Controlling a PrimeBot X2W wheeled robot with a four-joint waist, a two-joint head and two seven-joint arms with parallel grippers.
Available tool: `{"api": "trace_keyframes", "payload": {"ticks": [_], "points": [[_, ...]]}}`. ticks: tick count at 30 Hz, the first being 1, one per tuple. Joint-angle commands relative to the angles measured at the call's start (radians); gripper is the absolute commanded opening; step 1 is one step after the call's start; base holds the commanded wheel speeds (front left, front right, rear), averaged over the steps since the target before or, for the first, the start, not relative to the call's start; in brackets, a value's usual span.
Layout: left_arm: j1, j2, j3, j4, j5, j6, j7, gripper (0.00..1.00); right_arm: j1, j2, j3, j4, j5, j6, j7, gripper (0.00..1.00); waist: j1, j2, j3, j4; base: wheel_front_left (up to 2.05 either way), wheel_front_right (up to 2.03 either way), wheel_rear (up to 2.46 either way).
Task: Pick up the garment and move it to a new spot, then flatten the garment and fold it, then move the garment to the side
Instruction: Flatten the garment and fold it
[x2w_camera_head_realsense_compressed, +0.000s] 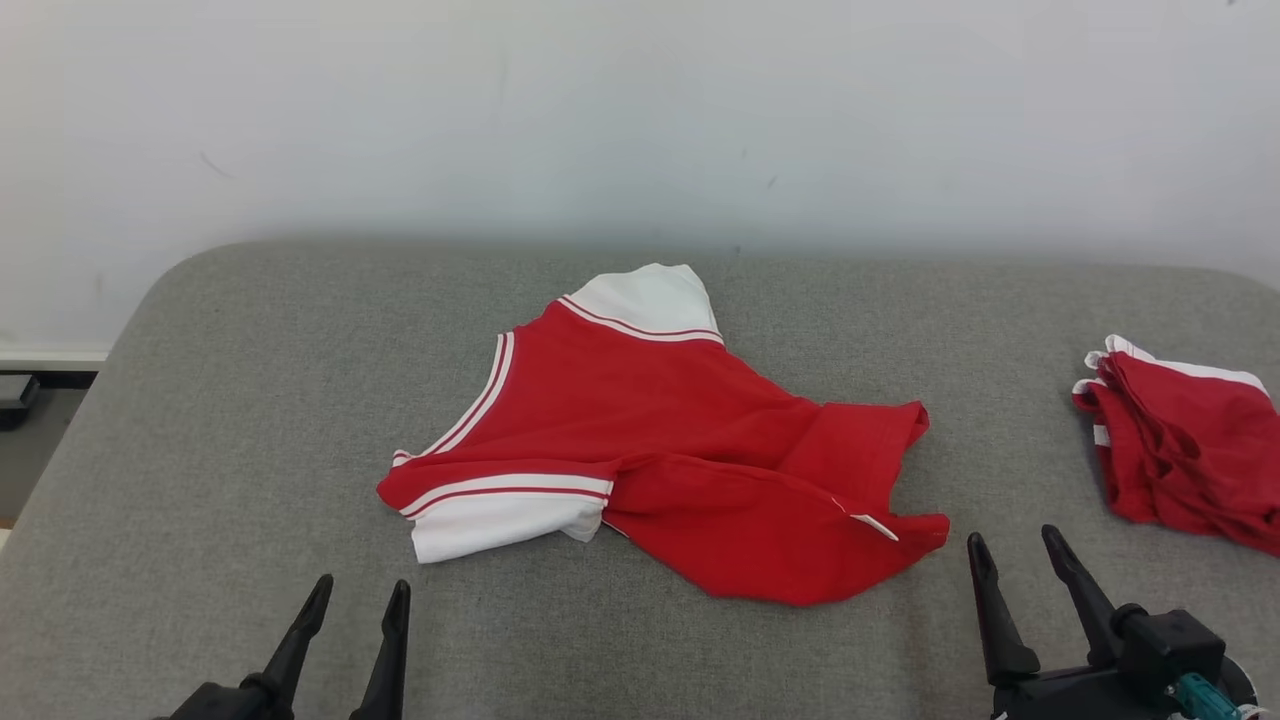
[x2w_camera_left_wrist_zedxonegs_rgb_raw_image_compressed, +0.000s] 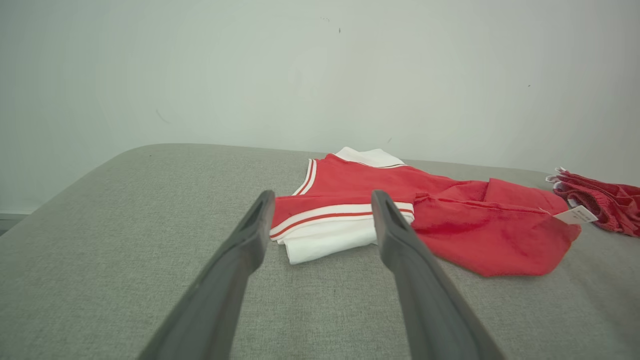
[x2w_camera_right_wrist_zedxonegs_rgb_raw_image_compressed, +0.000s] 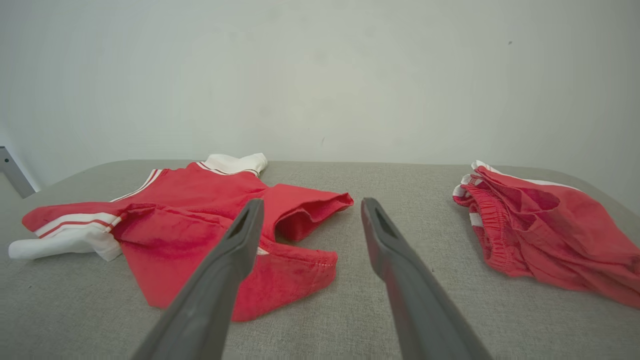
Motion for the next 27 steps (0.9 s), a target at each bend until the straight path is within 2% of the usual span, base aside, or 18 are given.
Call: {"api": "trace_keyframes", "payload": {"ticks": [1, 18, 27], "points": [[0.011, 0.009, 0.0, -0.003, 0.01, -0.001, -0.005, 1.0, 0.003, -0.003, 0.003, 0.003, -0.002, 0.0, -0.006, 1.0, 0.0001, 0.0001, -0.004, -0.002, 0.0, 0.0, 0.0], [0.014, 0.006, -0.003, 0.003, -0.006, -0.007, -0.005, 1.0, -0.014, -0.003, 0.028, 0.034, 0.027, 0.0, -0.009, 1.0, 0.0001, 0.0001, -0.014, -0.017, 0.0, 0.0, 0.0], [-0.014, 0.018, -0.046, 0.056, -0.032, -0.009, -0.005, 1.0, -0.021, -0.003, 0.009, 0.037, -0.001, 0.0, 0.01, 1.0, 0.0001, 0.0001, -0.011, -0.013, 0.0, 0.0, 0.0]]}}
